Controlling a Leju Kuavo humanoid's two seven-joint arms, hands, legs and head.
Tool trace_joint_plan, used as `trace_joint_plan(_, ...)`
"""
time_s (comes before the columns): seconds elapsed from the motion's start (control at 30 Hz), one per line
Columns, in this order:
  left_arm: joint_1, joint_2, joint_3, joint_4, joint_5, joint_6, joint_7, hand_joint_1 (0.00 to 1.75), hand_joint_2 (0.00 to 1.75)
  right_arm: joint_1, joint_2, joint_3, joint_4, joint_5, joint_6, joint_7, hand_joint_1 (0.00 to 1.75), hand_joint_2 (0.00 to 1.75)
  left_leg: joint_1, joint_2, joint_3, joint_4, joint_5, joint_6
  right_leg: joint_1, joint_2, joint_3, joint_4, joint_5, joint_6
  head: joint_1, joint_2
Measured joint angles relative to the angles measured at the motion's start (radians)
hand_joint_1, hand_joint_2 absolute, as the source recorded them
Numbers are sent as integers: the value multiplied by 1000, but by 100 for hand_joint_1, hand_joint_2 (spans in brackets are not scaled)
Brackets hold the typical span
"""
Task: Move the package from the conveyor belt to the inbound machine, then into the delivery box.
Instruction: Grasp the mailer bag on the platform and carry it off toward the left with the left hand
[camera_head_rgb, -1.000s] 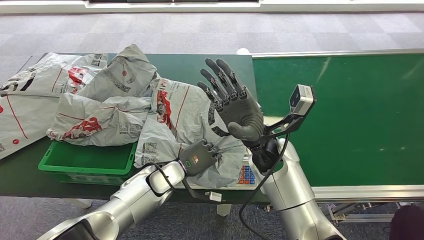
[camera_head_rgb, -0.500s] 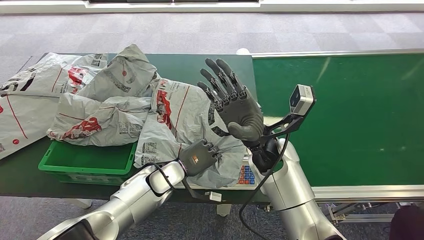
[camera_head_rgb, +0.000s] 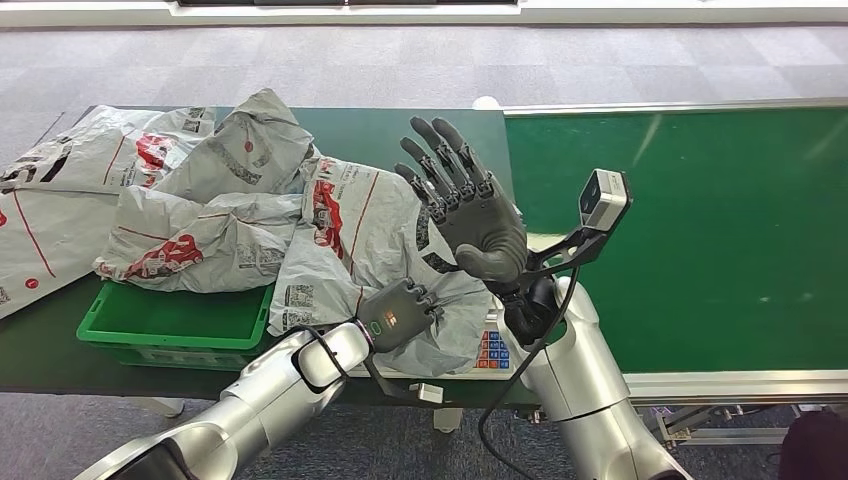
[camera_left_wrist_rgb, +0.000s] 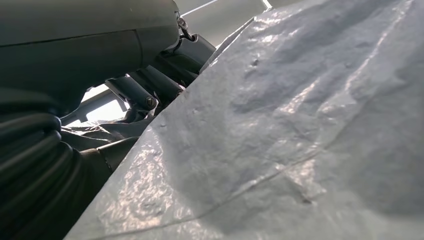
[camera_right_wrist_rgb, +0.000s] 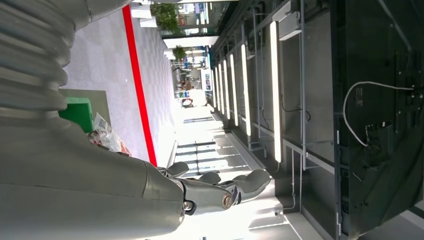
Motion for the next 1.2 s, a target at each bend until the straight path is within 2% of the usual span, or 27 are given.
trace_joint_plan(1.1,0,0,0,0,0,2,1,175,175,0,0,0,0,0,0,0,0,175,0,0,0,0,0,0,0,0,0,0,0,0,0,0)
trace_joint_plan(1.17,12,26,6,-16,0,44,46,175,175,2,0,0,-1,4,-3,-3,0,175,0,1,0,-1,0,0,0,1,1,0,0,0,0,0)
trace_joint_plan(1.2,30,59,20,-51,2,91,102,175,175,7,0,0,-4,8,-6,-5,0,175,0,3,1,-1,-1,-2,0,3,0,1,1,-2,0,0)
